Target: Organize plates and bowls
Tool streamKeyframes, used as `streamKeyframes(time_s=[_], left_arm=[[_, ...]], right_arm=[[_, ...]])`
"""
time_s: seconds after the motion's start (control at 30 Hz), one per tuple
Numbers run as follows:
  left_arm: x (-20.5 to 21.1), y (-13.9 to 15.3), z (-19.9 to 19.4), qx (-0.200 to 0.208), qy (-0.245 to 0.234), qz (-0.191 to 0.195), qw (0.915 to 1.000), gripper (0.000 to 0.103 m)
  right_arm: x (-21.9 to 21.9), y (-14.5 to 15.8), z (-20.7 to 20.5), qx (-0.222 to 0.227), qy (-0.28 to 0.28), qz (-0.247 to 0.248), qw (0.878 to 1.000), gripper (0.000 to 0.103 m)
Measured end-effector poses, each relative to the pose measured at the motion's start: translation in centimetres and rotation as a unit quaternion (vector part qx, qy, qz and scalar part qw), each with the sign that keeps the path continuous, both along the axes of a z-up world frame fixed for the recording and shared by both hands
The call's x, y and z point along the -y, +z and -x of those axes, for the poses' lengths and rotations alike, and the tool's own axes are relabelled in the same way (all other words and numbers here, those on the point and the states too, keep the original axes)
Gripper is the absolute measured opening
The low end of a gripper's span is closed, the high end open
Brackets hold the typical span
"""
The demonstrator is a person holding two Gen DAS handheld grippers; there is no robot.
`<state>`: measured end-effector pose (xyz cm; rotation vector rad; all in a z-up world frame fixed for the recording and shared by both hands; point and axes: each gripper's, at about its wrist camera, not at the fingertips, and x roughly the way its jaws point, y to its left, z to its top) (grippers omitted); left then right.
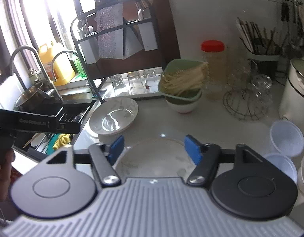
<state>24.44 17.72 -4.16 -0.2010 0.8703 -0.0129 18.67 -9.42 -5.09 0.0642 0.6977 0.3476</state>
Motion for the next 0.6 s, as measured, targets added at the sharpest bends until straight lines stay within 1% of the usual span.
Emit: streamKeyframes(time_s=[0.07,0.13,0.3,0.47,0.6], left_arm=[[-1.3,-0.3,-1.0,0.002,0.007,0.006,1.0000,0.074],[-2.5,-0.6,-2.0,0.003,0.013,0.011,0.9998,0.076],[-5.4,-2.0,-4.4,-0.002,0.025,0.026,0.9993,0.076],[-8.2,-4.3,-6.5,-0.016,0.036,0.044,0.9983,0.076],[-10.3,-6.3,-7.8,-0.024,0.047,0.068,0.9963,0.076]], right_arm=[[-0.9,-0.2,-1.0,-0.003,0.003,0.002,1.000,0.071],[-1.7,-0.4,-2.0,-0.006,0.005,0.000,1.000,0.071],[-3.9,-1.2,-4.5,-0.026,0.004,-0.001,1.000,0.071],[-6.2,-1.8,-6.9,-0.039,0.006,0.000,0.999,0.071],[-8.7,-2.4,-8.8,-0.039,0.002,0.026,0.999,0.071]])
